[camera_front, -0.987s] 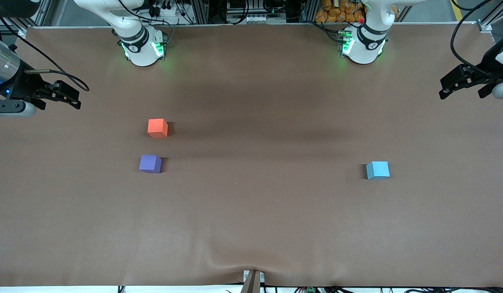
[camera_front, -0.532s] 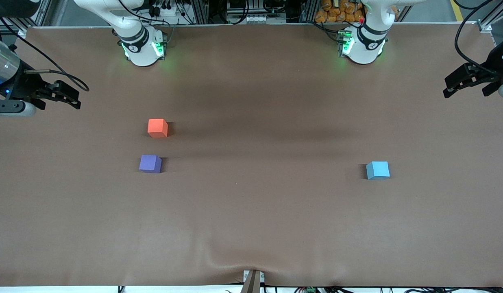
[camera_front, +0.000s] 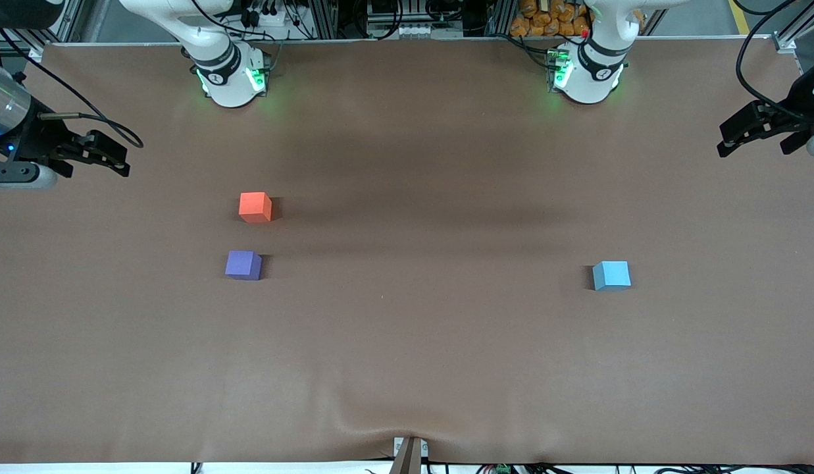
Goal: Place blue block between orange and purple blocks
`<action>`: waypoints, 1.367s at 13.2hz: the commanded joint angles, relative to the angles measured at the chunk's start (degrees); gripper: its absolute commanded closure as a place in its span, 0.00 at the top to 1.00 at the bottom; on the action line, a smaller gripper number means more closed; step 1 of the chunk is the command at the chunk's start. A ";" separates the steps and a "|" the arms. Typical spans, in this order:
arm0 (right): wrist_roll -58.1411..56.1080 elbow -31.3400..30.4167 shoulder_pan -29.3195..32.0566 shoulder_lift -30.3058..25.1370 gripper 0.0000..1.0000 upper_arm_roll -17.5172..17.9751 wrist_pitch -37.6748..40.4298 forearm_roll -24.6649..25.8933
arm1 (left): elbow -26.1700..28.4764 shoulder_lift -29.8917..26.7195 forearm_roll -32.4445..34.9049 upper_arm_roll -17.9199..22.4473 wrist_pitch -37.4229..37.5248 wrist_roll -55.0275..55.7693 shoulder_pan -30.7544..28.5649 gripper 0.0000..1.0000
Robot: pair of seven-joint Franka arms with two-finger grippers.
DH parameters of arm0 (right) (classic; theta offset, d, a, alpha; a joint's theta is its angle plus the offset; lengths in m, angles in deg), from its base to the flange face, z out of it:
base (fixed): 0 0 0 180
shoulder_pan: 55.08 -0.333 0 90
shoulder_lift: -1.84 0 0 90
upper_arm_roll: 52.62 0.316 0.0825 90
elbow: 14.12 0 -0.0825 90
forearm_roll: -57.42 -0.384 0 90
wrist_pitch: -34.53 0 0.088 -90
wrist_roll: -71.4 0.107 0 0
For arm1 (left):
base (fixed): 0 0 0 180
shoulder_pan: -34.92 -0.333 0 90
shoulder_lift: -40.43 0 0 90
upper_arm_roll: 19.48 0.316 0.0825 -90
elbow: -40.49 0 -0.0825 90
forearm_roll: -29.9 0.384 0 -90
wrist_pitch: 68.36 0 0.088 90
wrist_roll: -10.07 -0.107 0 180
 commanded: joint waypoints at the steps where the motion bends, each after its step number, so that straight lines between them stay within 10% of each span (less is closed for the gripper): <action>1: -0.95 0.07 1.33 -0.30 1.00 0.64 0.11 -0.93 | -1.13 -0.02 1.06 -0.27 1.25 -0.79 -0.13 1.00; 14: -0.95 0.07 1.33 -0.30 1.00 0.64 0.29 -0.93 | -1.49 7.52 0.97 -0.71 -2.69 0.27 0.05 1.00; 18: -0.95 0.07 1.33 -0.30 1.00 0.64 0.29 -0.93 | 8.67 10.00 0.98 -0.71 -16.55 0.27 -0.13 1.00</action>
